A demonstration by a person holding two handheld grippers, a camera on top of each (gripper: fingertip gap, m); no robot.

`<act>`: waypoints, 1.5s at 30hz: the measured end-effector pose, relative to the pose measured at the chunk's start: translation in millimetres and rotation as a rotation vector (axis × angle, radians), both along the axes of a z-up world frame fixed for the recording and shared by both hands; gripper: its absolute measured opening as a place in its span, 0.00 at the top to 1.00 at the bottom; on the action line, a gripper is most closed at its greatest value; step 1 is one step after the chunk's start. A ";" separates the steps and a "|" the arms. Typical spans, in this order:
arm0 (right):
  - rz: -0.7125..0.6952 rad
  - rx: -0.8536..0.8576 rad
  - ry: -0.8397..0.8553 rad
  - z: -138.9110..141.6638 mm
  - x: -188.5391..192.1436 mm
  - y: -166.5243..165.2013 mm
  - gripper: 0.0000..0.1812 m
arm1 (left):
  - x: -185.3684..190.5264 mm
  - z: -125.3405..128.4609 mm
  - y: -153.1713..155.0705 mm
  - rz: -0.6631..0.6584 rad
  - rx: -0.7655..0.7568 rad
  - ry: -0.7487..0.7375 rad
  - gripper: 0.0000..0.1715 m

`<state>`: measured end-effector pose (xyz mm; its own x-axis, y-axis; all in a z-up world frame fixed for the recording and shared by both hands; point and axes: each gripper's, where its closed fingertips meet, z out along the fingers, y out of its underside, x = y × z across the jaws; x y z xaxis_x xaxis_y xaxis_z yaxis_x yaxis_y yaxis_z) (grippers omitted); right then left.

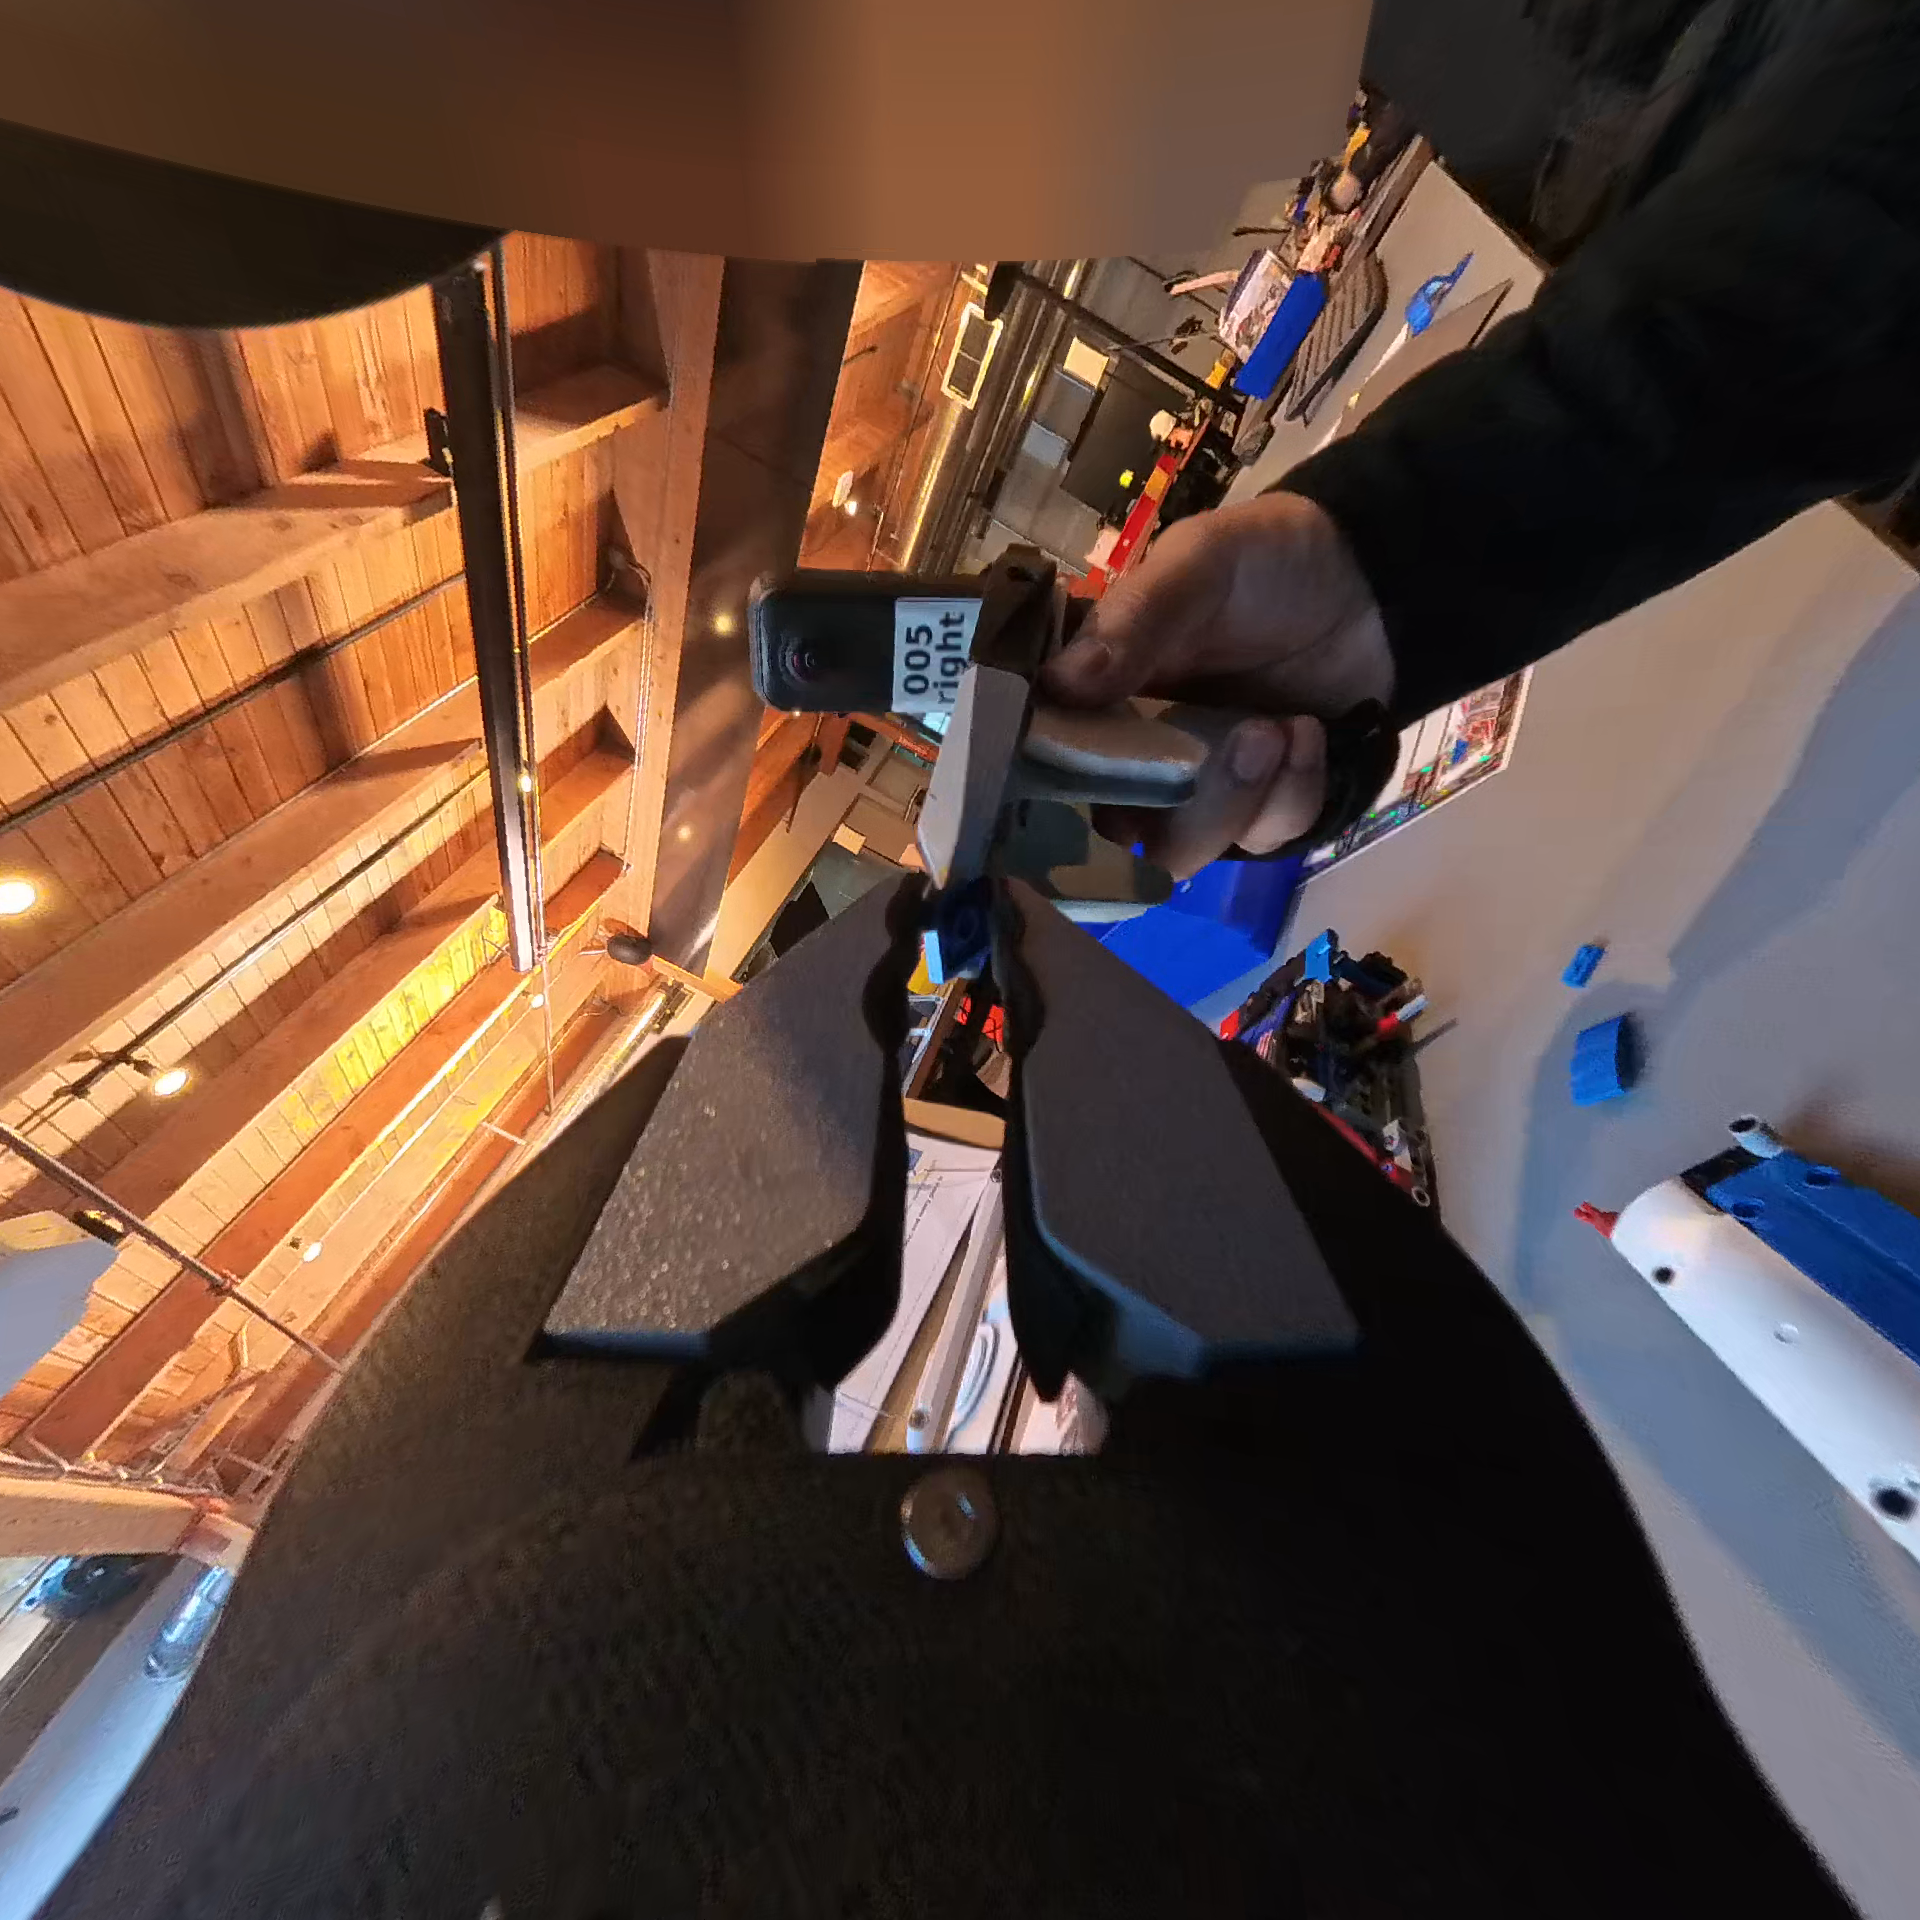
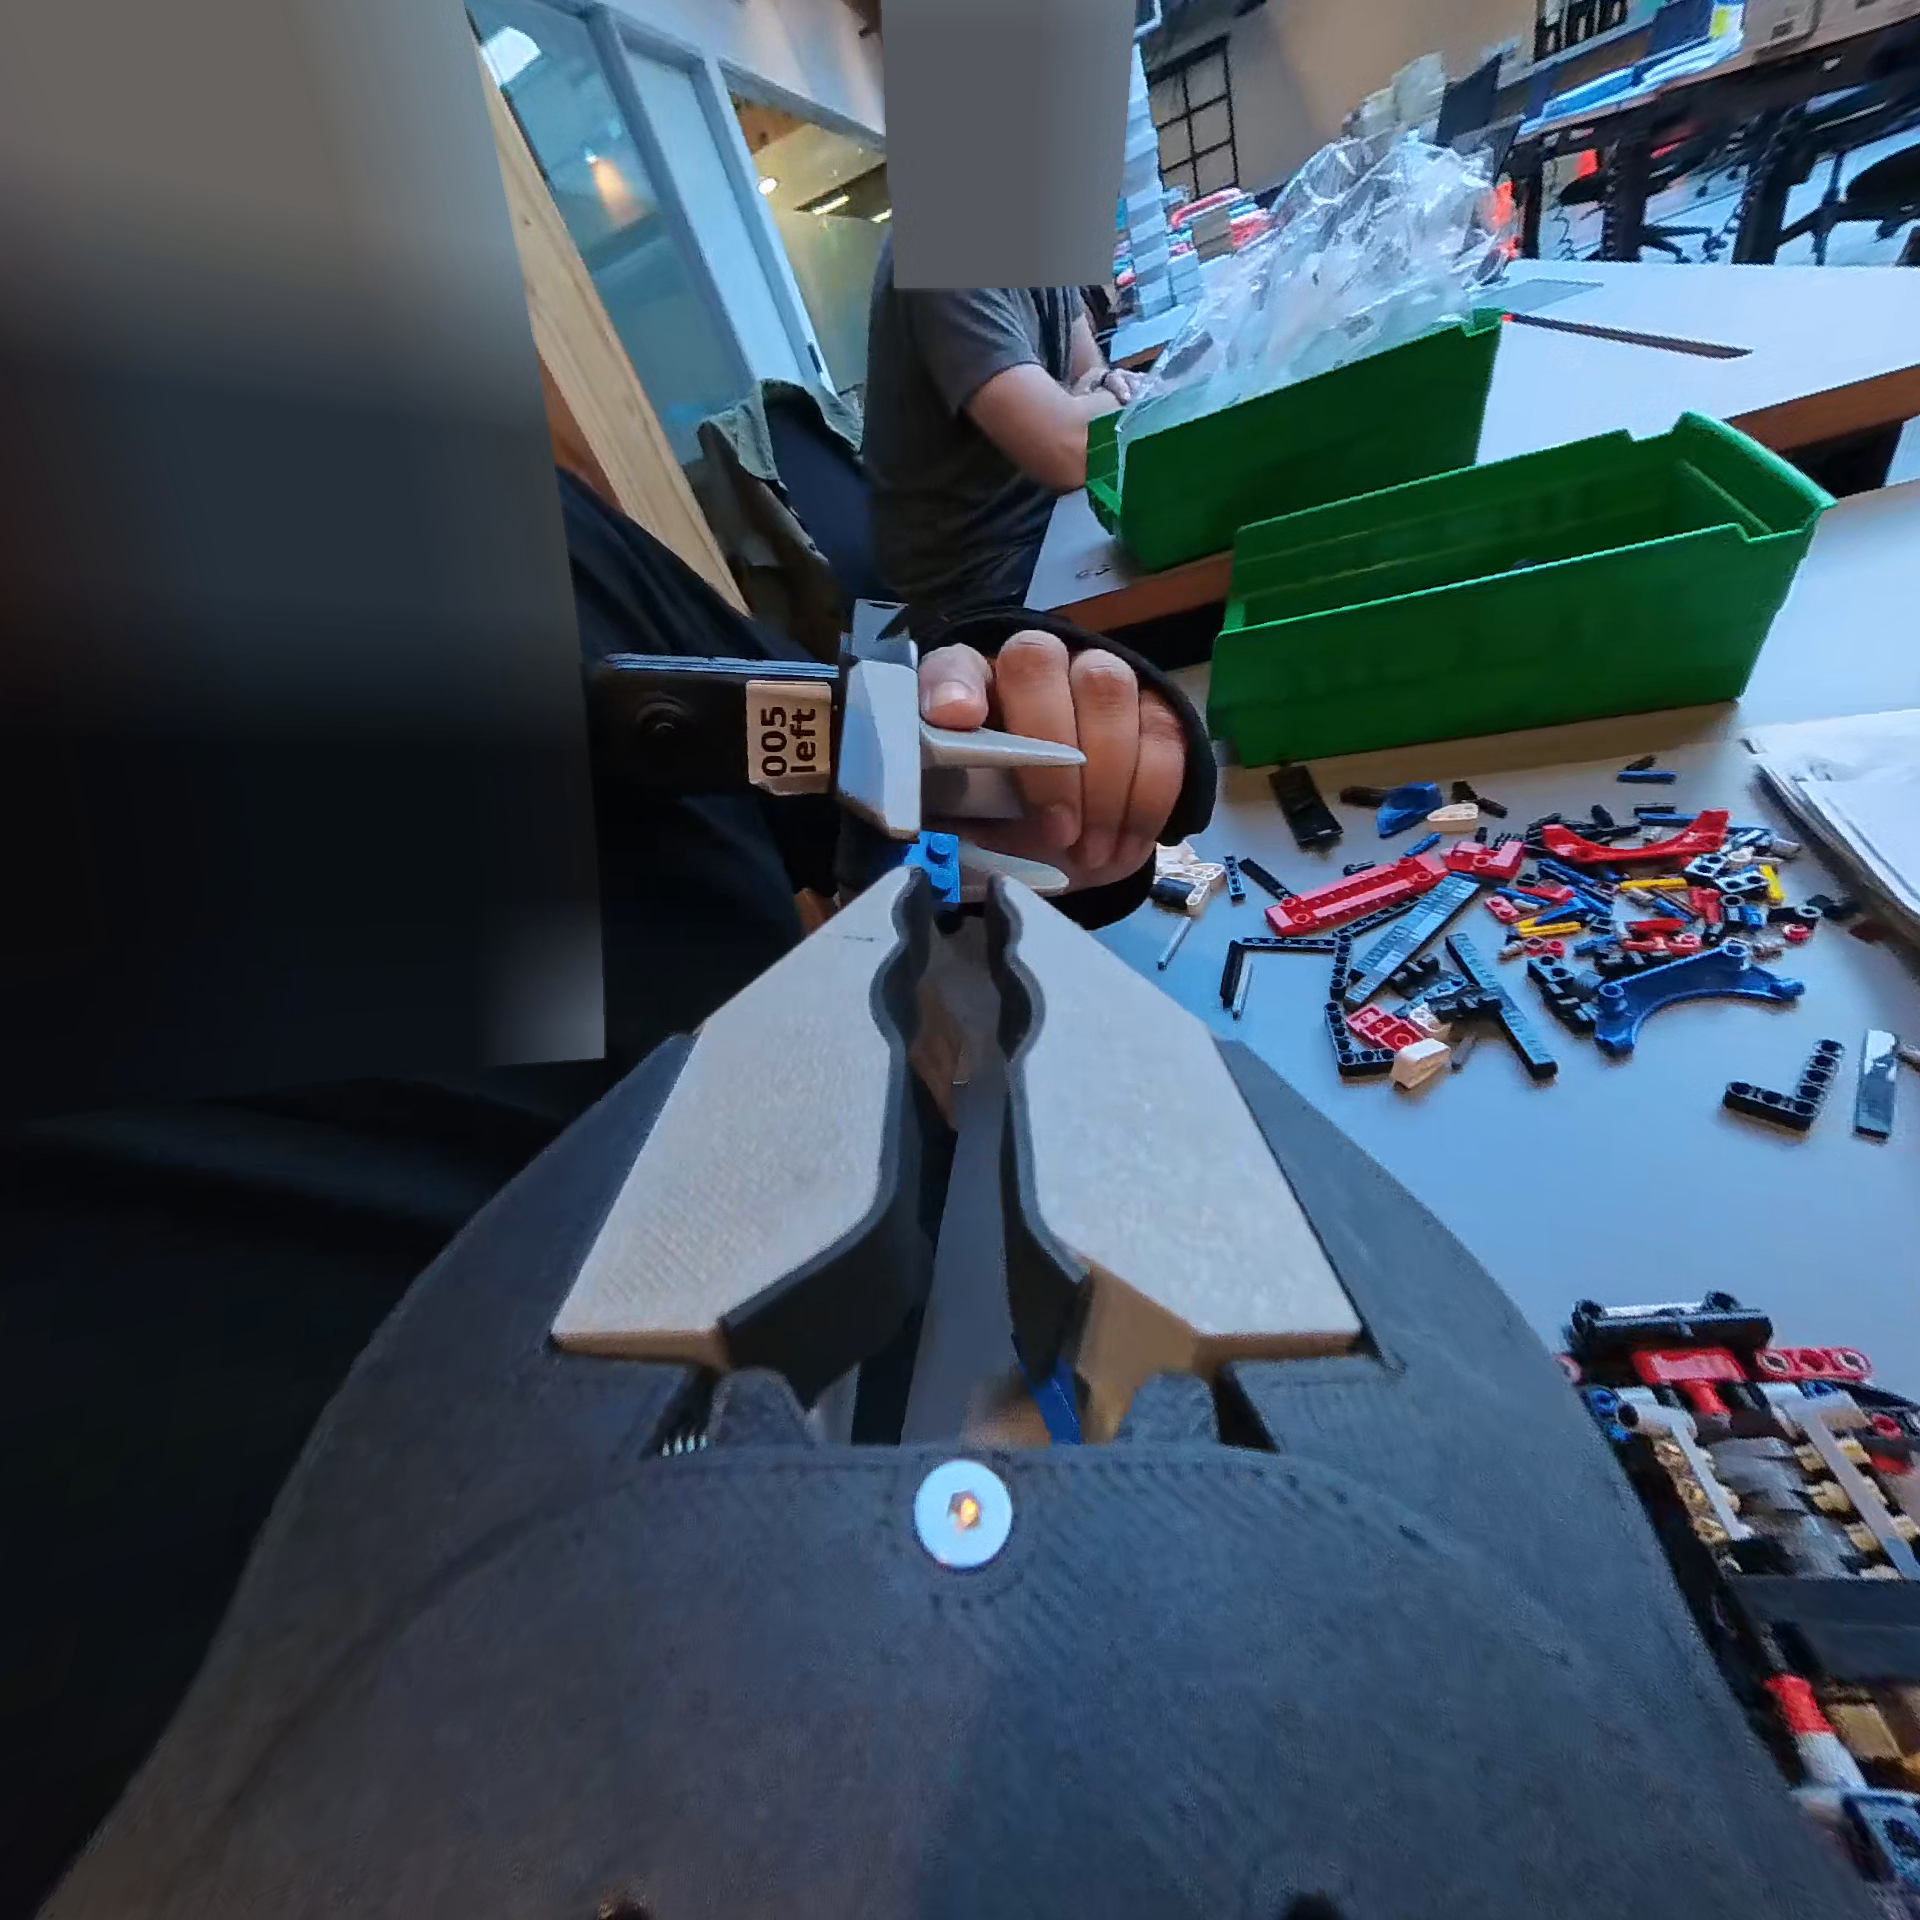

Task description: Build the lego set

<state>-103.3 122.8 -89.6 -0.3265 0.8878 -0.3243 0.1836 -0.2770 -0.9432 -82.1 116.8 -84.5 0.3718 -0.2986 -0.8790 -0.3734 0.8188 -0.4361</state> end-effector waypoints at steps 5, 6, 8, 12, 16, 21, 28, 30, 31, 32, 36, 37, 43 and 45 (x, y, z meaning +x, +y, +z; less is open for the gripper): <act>0.018 -0.041 0.010 5.1 7.5 -8.2 0.92 | 3.6 -1.1 -6.6 -0.008 0.024 0.015 0.94; 0.027 -0.052 0.008 6.0 8.2 -10.7 0.91 | 4.4 -1.7 -8.0 -0.011 0.024 0.018 0.94; 0.039 -0.039 -0.023 1.4 7.1 -16.7 0.92 | 6.2 -2.2 -11.2 -0.014 0.032 0.022 0.94; 0.058 -0.029 -0.061 -5.3 5.1 -26.8 0.92 | 9.8 -4.4 -16.6 -0.014 0.052 0.039 0.94; 0.055 -0.040 -0.064 -8.9 7.4 -31.2 0.93 | 11.9 -7.9 -21.0 -0.033 0.017 0.029 0.94; -0.058 -0.014 -0.084 -21.2 22.0 -23.0 0.92 | 23.4 -35.6 -12.9 -0.062 -0.210 0.049 0.82; -0.598 0.187 -0.405 -94.2 125.8 52.4 0.92 | 30.0 -89.9 -8.0 -0.076 -0.574 0.097 0.76; -0.689 0.199 -0.528 -131.4 157.1 63.7 0.92 | 25.4 -111.0 -0.8 -0.049 -0.702 0.106 0.74; -0.705 0.194 -0.569 -149.0 164.7 63.6 0.92 | 22.7 -120.7 1.6 -0.040 -0.759 0.111 0.75; -0.708 0.193 -0.601 -165.2 168.2 61.9 0.92 | 19.3 -127.3 5.5 -0.026 -0.799 0.102 0.75; -0.710 0.266 -0.768 -218.5 176.2 58.7 0.92 | 4.5 -140.1 21.1 0.014 -0.906 0.039 0.78; -0.709 0.291 -0.794 -225.4 177.6 58.7 0.92 | 1.3 -141.9 24.5 0.024 -0.925 0.033 0.77; -0.679 0.272 -0.749 -222.7 177.9 53.6 0.86 | -9.6 -147.1 36.2 0.056 -0.975 0.032 0.78; -0.671 0.254 -0.716 -219.0 179.1 51.4 0.85 | -11.9 -149.2 42.0 0.067 -0.993 0.028 0.77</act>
<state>75.9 174.2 -308.7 0.4619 0.8866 -0.0239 0.6094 -0.3368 -0.7178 -94.0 158.8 -233.7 0.3972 -0.8829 -0.2504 -0.4262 0.0642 -0.9023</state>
